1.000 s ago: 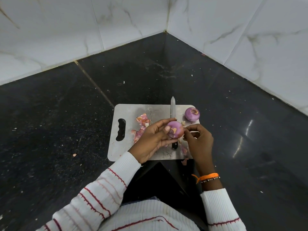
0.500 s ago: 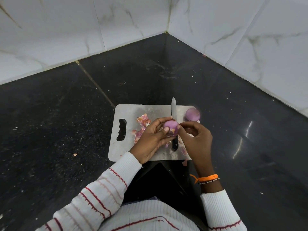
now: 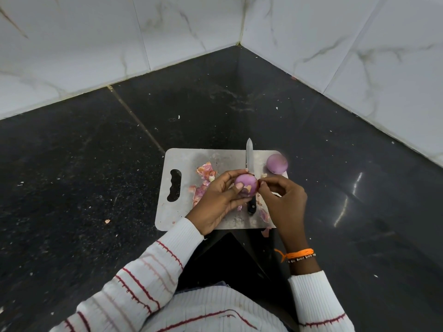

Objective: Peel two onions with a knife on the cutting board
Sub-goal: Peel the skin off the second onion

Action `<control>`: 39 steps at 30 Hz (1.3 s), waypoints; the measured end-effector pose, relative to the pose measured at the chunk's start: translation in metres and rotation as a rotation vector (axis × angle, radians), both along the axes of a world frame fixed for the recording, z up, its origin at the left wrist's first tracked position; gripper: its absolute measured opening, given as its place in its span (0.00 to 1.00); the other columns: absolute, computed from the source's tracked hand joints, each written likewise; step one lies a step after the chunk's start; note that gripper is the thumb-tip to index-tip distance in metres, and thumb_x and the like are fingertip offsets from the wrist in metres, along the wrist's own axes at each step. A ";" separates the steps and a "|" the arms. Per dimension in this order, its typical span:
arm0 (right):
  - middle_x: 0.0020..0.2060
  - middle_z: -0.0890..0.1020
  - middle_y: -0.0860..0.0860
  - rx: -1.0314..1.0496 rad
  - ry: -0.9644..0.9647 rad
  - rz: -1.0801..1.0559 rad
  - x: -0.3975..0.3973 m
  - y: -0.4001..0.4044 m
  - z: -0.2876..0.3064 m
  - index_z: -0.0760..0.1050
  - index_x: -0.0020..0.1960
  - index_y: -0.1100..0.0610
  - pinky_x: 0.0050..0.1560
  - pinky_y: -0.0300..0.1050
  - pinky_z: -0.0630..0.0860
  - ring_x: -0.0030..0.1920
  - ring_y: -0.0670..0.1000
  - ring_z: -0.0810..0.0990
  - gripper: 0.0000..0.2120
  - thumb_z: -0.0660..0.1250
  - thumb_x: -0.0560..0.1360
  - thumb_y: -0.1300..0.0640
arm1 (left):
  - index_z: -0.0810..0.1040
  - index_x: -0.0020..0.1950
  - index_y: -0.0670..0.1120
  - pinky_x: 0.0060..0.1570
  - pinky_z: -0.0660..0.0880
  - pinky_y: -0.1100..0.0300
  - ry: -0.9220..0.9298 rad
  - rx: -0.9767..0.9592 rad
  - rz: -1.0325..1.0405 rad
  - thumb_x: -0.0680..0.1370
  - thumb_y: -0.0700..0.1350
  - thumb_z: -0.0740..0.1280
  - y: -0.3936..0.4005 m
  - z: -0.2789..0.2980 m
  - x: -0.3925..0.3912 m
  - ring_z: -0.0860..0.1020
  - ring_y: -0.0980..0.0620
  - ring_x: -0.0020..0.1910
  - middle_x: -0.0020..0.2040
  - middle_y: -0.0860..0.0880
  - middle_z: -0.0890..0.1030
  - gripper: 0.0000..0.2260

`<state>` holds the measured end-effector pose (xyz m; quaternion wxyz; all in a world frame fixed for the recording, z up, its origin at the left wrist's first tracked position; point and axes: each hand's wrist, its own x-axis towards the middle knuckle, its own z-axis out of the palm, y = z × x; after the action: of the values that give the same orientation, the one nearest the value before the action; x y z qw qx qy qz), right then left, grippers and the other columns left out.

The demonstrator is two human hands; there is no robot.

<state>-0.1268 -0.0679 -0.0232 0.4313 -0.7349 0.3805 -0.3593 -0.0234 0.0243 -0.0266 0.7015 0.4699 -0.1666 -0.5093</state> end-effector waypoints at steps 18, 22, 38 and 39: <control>0.36 0.82 0.49 -0.088 0.007 0.004 0.003 0.004 0.001 0.81 0.42 0.58 0.43 0.31 0.75 0.38 0.43 0.80 0.04 0.70 0.70 0.66 | 0.76 0.57 0.44 0.48 0.81 0.58 -0.097 0.060 0.081 0.77 0.33 0.64 -0.002 0.000 0.000 0.80 0.44 0.57 0.62 0.41 0.76 0.11; 0.40 0.81 0.53 -0.212 0.113 0.015 0.007 0.007 -0.005 0.78 0.44 0.61 0.43 0.40 0.74 0.41 0.51 0.78 0.02 0.68 0.73 0.65 | 0.77 0.57 0.45 0.49 0.81 0.56 -0.137 0.082 0.087 0.77 0.34 0.65 -0.002 -0.002 0.000 0.79 0.44 0.58 0.62 0.41 0.76 0.11; 0.42 0.82 0.55 0.165 -0.016 -0.006 0.001 -0.004 -0.018 0.78 0.45 0.55 0.50 0.60 0.77 0.46 0.57 0.81 0.11 0.58 0.78 0.55 | 0.74 0.60 0.46 0.53 0.79 0.58 -0.044 0.014 -0.043 0.80 0.34 0.59 0.000 -0.003 -0.001 0.79 0.47 0.56 0.63 0.43 0.74 0.12; 0.41 0.82 0.55 0.217 -0.045 0.002 0.001 -0.004 -0.015 0.78 0.44 0.54 0.50 0.59 0.78 0.46 0.57 0.81 0.12 0.58 0.77 0.52 | 0.74 0.60 0.45 0.53 0.79 0.58 -0.038 0.015 -0.039 0.80 0.33 0.59 0.000 -0.002 -0.001 0.79 0.48 0.55 0.63 0.43 0.74 0.12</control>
<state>-0.1256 -0.0715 -0.0386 0.5170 -0.6760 0.4067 -0.3321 -0.0240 0.0239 -0.0288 0.6848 0.4814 -0.1852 -0.5149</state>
